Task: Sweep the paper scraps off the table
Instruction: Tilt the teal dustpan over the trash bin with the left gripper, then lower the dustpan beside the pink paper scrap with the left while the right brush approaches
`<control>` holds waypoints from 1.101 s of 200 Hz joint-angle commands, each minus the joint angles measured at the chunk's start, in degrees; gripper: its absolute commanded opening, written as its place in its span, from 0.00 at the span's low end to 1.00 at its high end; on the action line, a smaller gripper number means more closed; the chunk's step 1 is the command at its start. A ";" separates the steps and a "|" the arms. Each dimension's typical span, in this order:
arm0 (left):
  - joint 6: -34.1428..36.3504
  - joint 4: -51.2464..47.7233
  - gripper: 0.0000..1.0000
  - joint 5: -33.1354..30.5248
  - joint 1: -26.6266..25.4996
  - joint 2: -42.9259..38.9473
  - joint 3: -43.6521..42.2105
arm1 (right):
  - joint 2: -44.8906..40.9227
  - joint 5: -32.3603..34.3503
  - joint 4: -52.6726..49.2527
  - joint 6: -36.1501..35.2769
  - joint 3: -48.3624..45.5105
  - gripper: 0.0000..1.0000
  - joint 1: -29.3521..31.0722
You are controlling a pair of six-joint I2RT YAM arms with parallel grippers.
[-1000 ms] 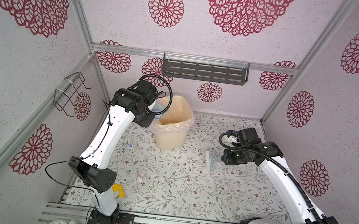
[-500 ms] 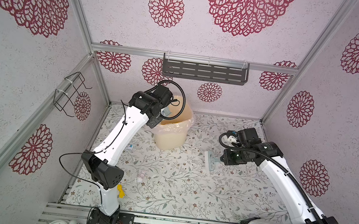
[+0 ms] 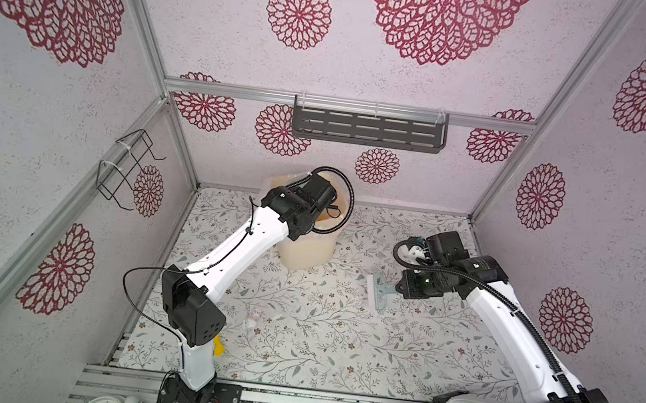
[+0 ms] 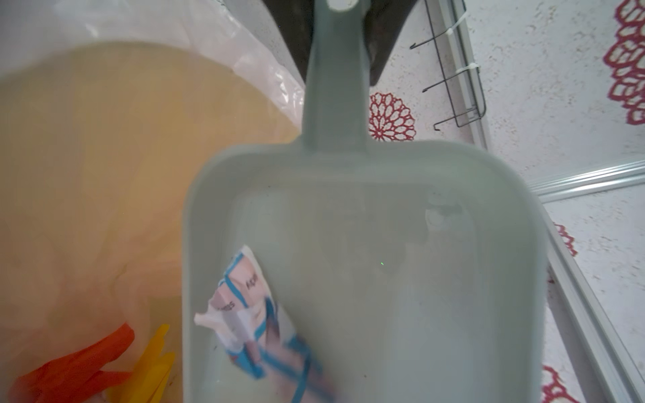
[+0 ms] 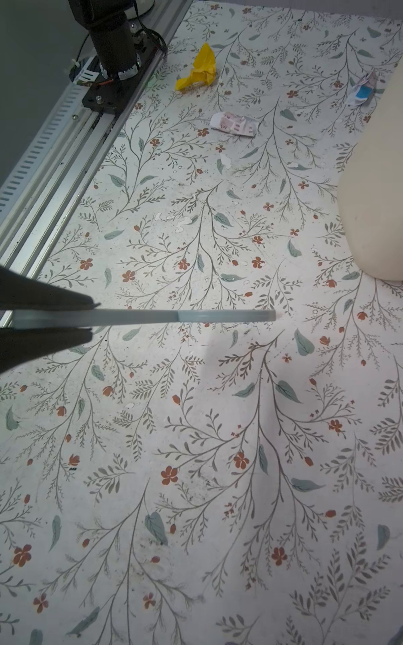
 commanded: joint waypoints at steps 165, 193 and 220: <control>-17.17 -1.80 0.00 13.10 0.77 -12.80 1.73 | -4.51 -10.67 8.63 5.18 -6.81 0.00 3.34; -23.26 -1.53 0.00 17.63 0.88 -18.43 -4.55 | -6.43 -13.75 14.83 10.02 -10.17 0.00 8.69; -28.76 -1.97 0.00 21.71 1.19 -23.55 -10.64 | -6.78 -15.53 22.39 15.67 -12.81 0.00 14.65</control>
